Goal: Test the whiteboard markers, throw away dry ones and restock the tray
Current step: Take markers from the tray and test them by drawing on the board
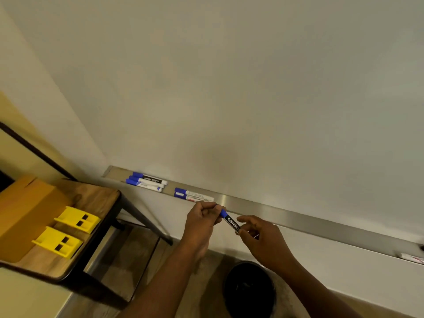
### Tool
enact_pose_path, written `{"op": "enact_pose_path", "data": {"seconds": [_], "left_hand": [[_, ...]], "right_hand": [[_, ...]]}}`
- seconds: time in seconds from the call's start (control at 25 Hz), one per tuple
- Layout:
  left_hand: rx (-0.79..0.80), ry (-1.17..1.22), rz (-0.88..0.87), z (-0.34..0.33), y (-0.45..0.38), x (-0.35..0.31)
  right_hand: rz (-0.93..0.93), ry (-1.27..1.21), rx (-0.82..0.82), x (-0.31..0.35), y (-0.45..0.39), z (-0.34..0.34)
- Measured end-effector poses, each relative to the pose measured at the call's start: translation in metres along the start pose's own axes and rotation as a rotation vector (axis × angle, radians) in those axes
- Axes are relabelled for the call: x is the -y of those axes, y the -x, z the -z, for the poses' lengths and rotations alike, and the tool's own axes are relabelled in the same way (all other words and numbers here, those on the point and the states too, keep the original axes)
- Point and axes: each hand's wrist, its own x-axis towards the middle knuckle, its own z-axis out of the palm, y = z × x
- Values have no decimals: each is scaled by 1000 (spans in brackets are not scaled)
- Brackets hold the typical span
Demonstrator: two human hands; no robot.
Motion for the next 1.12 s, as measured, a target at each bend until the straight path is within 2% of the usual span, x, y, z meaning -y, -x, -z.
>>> {"op": "enact_pose_path", "data": {"seconds": [0.08, 0.12, 0.24, 0.36, 0.48, 0.6, 0.72, 0.96, 1.12], "left_hand": [[-73, -47, -4, 17, -11, 0], [-138, -148, -21, 27, -19, 1], [-306, -679, -100, 65, -50, 5], [-177, -1094, -147, 98, -79, 11], [-76, -1357, -143, 116, -95, 14], [-97, -1354, -153, 117, -101, 14], [-113, -1330, -152, 116, -101, 16], [-159, -1301, -124, 115, -107, 20], [-147, -1284, -111, 113, -105, 19]], "right_hand": [[4, 92, 9, 2, -18, -15], [28, 149, 0, 4, -29, -21], [136, 329, -80, 11, -67, -39], [226, 502, -69, 19, -107, -56], [337, 650, 62, 22, -137, -76], [343, 693, 147, 22, -156, -93], [369, 719, 154, 15, -164, -106], [464, 787, -12, -4, -154, -110], [472, 721, -93, -19, -129, -100]]}}
